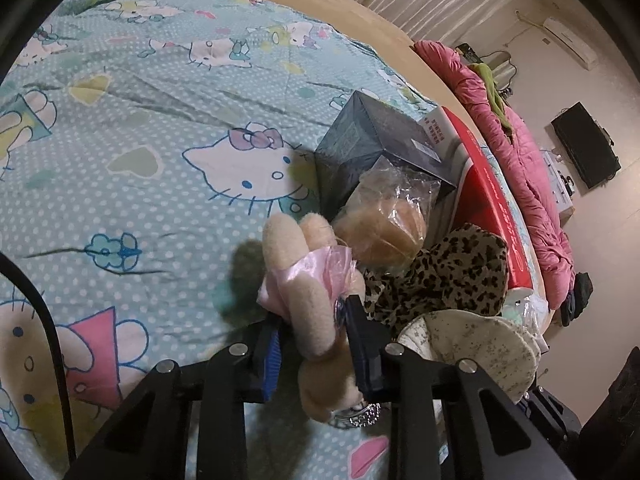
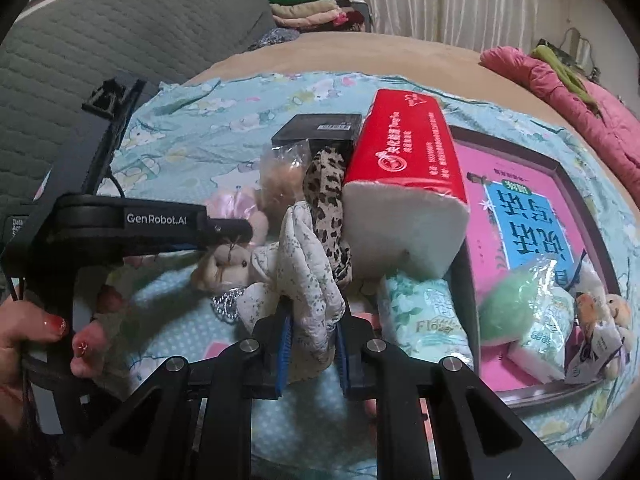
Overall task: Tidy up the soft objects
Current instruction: 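Grasp the pink-bowed plush bunny with the left gripper while the right gripper grasps the white floral scrunchie, then carry the bunny with the left gripper while the right gripper carries the scrunchie over the pink box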
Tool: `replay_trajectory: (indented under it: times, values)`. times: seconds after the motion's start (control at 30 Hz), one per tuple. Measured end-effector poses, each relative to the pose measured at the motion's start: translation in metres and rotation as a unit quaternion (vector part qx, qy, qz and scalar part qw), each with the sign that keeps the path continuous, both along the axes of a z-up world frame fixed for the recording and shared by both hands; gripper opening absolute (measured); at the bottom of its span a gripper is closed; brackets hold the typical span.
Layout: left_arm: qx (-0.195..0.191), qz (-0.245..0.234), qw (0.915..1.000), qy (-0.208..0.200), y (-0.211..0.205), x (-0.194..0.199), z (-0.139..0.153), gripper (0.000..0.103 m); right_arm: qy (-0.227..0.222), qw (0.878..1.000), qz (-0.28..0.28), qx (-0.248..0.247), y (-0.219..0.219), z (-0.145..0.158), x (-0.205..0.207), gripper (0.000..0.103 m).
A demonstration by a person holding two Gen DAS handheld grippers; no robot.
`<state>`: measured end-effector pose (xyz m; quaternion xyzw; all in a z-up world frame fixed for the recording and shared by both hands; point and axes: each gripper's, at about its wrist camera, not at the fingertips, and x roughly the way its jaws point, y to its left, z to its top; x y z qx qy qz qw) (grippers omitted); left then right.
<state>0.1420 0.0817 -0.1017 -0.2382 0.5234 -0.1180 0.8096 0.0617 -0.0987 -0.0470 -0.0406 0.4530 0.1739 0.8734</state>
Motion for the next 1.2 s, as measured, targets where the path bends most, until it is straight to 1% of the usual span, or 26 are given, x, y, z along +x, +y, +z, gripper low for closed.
replay_trajectory:
  times: [0.13, 0.2, 0.3, 0.33, 0.37, 0.4, 0.43, 0.5, 0.53, 0.7, 0.83, 0.87, 0.97, 1.07, 1.2]
  values:
    - [-0.005, 0.002, 1.0, 0.005, 0.002, 0.0, -0.001, 0.03, 0.01, 1.0, -0.007, -0.005, -0.002, -0.002, 0.001, 0.023]
    - [-0.007, 0.003, 0.9999, 0.008, 0.003, -0.001, -0.002, 0.03, 0.016, 1.0, -0.011, 0.005, -0.005, -0.001, 0.001, 0.031]
    - [0.003, -0.001, 1.0, 0.007, 0.001, -0.001, -0.001, 0.03, 0.013, 1.0, -0.013, 0.009, -0.006, 0.0, 0.001, 0.031]
    - [0.007, -0.002, 1.0, 0.006, 0.0, -0.002, 0.0, 0.03, 0.009, 1.0, -0.012, 0.012, -0.007, 0.002, 0.001, 0.031]
    - [0.011, -0.004, 0.9999, 0.006, -0.001, -0.002, 0.0, 0.029, 0.007, 1.0, -0.01, 0.011, -0.007, 0.002, 0.001, 0.025]
    - [0.018, -0.004, 0.9998, 0.004, -0.002, -0.003, 0.002, 0.029, 0.004, 1.0, -0.007, 0.007, -0.007, 0.003, 0.001, 0.022]
    - [0.021, -0.005, 0.9998, 0.003, -0.004, -0.002, 0.003, 0.028, 0.003, 1.0, -0.007, 0.008, -0.007, 0.004, 0.0, 0.021]
    - [0.028, -0.008, 0.9996, 0.0, -0.006, -0.004, 0.005, 0.027, -0.003, 1.0, -0.012, 0.014, -0.011, 0.008, -0.001, 0.021]
    - [0.029, -0.009, 0.9995, -0.004, -0.006, -0.005, 0.006, 0.027, -0.013, 1.0, -0.015, 0.015, -0.013, 0.013, -0.002, 0.02]
    - [0.02, -0.008, 0.9997, -0.014, -0.004, -0.01, 0.012, 0.025, -0.051, 0.998, -0.022, 0.025, -0.028, 0.035, -0.009, 0.018]
    - [0.021, -0.003, 0.9992, -0.034, 0.0, -0.021, 0.025, 0.025, -0.057, 0.997, -0.029, 0.037, -0.037, 0.041, -0.008, 0.018]
    - [0.024, -0.002, 0.9991, -0.035, 0.001, -0.024, 0.028, 0.025, -0.057, 0.997, -0.03, 0.041, -0.039, 0.041, -0.007, 0.017]
    - [0.017, 0.006, 0.9992, -0.036, 0.007, -0.035, 0.036, 0.025, -0.066, 0.996, -0.026, 0.049, -0.042, 0.047, -0.009, 0.014]
    - [0.038, 0.011, 0.9979, -0.052, 0.008, -0.047, 0.051, 0.025, -0.078, 0.995, -0.01, 0.058, -0.043, 0.055, -0.012, 0.01]
    - [0.039, 0.017, 0.997, -0.064, 0.006, -0.055, 0.063, 0.025, -0.087, 0.993, -0.013, 0.078, -0.048, 0.059, -0.012, 0.009]
